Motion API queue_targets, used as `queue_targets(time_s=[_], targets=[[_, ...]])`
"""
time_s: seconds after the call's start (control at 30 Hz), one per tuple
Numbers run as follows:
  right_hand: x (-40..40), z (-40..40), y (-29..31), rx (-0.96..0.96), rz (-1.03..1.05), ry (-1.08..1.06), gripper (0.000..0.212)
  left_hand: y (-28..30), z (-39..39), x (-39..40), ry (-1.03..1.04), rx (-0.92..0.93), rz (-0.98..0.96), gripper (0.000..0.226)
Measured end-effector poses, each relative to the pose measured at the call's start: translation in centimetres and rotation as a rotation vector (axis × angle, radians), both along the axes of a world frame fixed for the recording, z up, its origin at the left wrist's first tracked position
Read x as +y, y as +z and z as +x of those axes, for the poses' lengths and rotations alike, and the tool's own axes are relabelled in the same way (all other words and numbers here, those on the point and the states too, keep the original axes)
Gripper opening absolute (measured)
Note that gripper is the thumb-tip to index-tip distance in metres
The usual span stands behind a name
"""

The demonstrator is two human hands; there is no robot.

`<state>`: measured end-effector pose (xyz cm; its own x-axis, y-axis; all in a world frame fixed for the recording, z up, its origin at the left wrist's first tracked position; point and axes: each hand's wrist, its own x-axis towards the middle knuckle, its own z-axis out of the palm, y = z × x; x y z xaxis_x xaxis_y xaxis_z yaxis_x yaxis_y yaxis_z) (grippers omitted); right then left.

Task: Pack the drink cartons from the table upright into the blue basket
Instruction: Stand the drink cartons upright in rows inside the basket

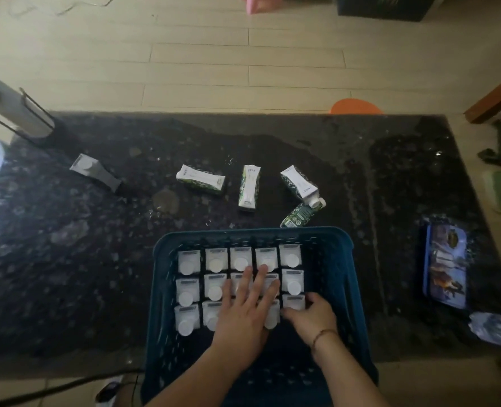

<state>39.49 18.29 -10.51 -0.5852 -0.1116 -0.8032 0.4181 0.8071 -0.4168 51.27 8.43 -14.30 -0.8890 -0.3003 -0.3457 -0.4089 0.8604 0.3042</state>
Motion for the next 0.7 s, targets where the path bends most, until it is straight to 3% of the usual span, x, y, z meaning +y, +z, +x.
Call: queue_targets(time_s=[0.17, 0.3, 0.37, 0.43, 0.53, 0.7], targets=[[0.1, -0.5, 0.8, -0.138, 0.026, 0.115, 0.052, 0.3, 0.1, 0.0, -0.025, -0.061, 0.073, 0.109], [-0.8, -1.4, 2.9, -0.110, 0.182, 0.499, 0.064, 2.4, -0.5, -1.5, -0.029, -0.040, 0.154, 0.102], [-2.3, -2.3, 5.2, -0.035, 0.248, 0.664, 0.050, 3.7, -0.4, -3.5, -0.021, 0.073, 0.095, 0.098], [-4.8, -2.8, 8.1, -0.016, 0.263, 0.680, 0.024, 5.3, 0.1, -6.0, 0.020, 0.161, 0.151, 0.091], [-9.9, -2.4, 11.2, 0.111, 0.250, 0.786, 0.031, 7.9, 1.2, -10.1, 0.219, 0.260, 0.200, 0.086], [-20.6, 0.5, 12.0, 0.379, -0.046, 0.899, 0.041, 9.2, 3.6, -17.6, 0.760, 0.283, 0.226, 0.092]])
